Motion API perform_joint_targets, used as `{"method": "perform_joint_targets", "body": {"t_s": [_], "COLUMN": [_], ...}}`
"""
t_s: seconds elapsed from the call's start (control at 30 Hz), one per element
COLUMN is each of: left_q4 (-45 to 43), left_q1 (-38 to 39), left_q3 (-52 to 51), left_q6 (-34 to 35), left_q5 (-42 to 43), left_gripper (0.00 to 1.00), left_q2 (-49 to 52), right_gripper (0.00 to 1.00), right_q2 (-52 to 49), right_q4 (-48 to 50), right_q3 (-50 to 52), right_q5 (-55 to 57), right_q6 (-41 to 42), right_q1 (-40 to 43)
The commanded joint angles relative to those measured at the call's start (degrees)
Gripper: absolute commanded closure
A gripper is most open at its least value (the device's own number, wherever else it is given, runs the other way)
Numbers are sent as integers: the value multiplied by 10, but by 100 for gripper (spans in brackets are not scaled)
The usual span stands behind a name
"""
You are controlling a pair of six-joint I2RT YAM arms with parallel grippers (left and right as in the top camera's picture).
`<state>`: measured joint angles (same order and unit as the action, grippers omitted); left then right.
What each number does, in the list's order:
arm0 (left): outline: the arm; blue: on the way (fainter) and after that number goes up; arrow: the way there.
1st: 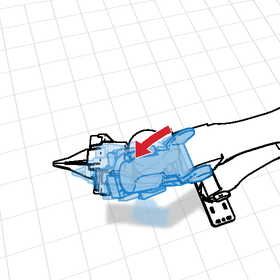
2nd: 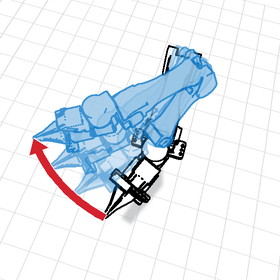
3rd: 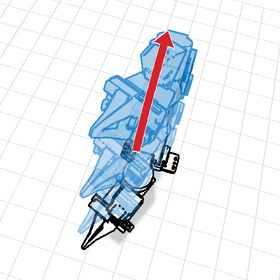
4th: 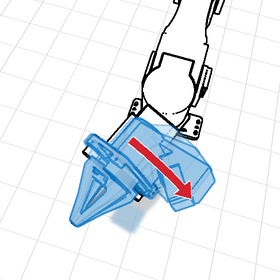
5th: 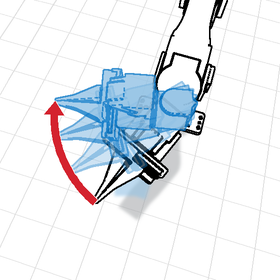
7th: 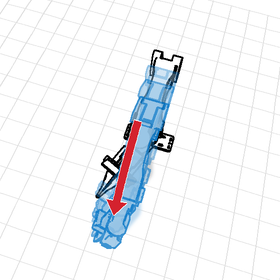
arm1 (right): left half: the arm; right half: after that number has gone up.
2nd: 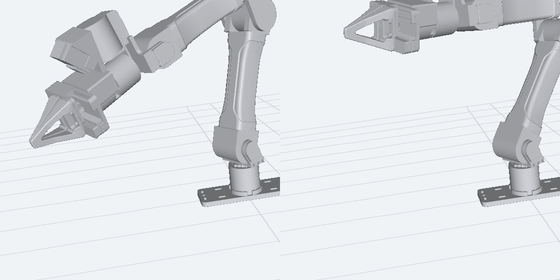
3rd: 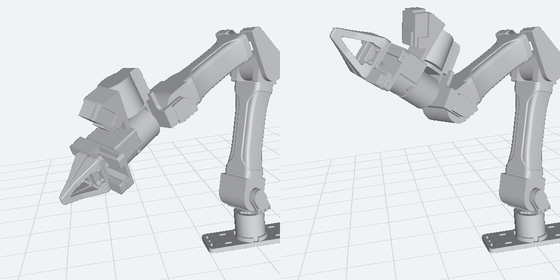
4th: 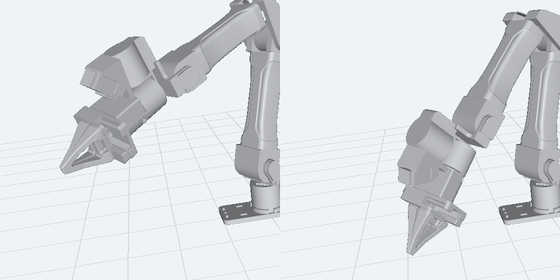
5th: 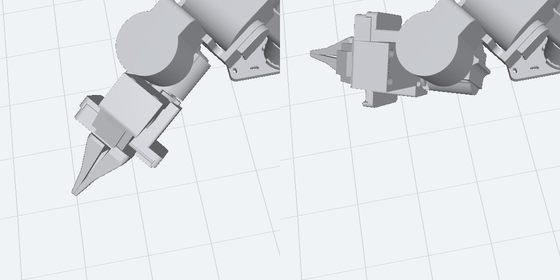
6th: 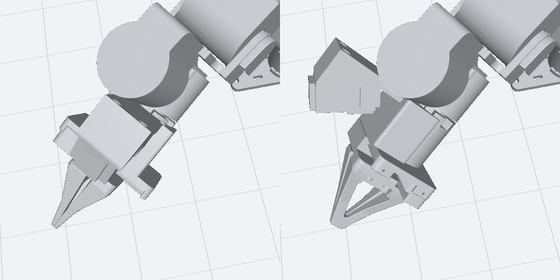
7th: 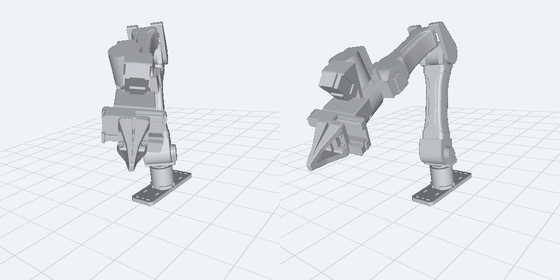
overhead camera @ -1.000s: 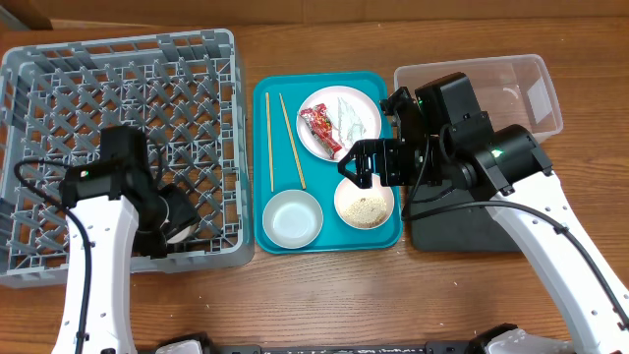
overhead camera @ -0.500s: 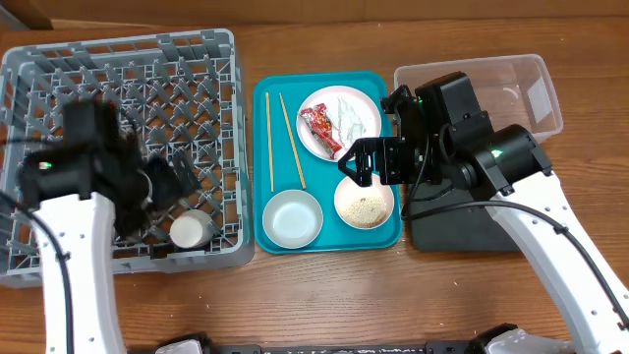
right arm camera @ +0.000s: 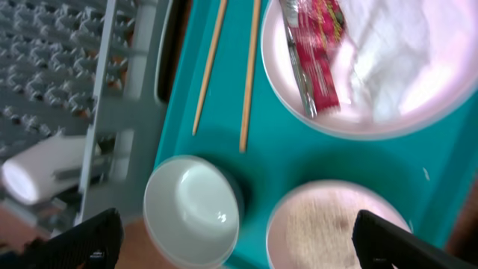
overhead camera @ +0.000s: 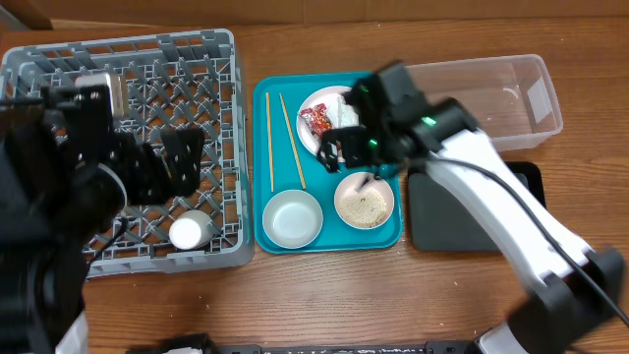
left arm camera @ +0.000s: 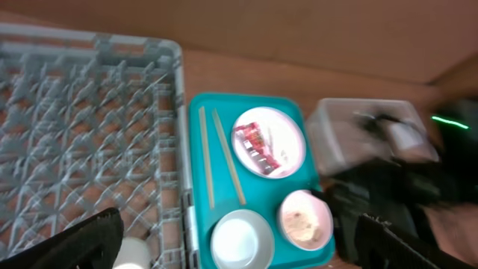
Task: Sort waste into correct bins and load items into the dishwasher
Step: 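Grasp the red wrapper and tissue on the white plate with the right gripper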
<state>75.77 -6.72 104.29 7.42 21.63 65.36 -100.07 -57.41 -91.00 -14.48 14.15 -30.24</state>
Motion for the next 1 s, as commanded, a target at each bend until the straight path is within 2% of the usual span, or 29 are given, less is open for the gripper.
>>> {"method": "perform_joint_targets", "body": {"t_s": [0.0,0.07,0.17,0.23,0.33,0.47,0.8,0.97], "left_q4": [-2,-2,-2,-2,0,7,7,7], "left_q1": [4,4,4,4,4,4,4,4], "left_q3": [9,9,9,9,9,9,9,9], "left_q6": [-38,-39,-43,-43,-43,-42,-43,-43], "left_q5": [81,101,103,97,84,78,78,78], "left_gripper": [0,0,0,0,0,0,0,0], "left_q2": [-34,-52,-81,-106,-117,-118,-118,-118], "right_gripper": [0,0,10,30,42,96,96,96], "right_q2": [-107,-150,-205,-246,-275,-277,-155,-82], "right_q4": [38,84,137,175,188,177,125,86], "right_q3": [-74,-78,-77,-77,-77,-78,-79,-79], "right_q5": [95,108,108,106,105,106,106,117], "right_q6": [-22,-22,-22,-22,-2,7,7,7], "right_q1": [-20,-20,-19,-19,-19,-19,-11,22]}}
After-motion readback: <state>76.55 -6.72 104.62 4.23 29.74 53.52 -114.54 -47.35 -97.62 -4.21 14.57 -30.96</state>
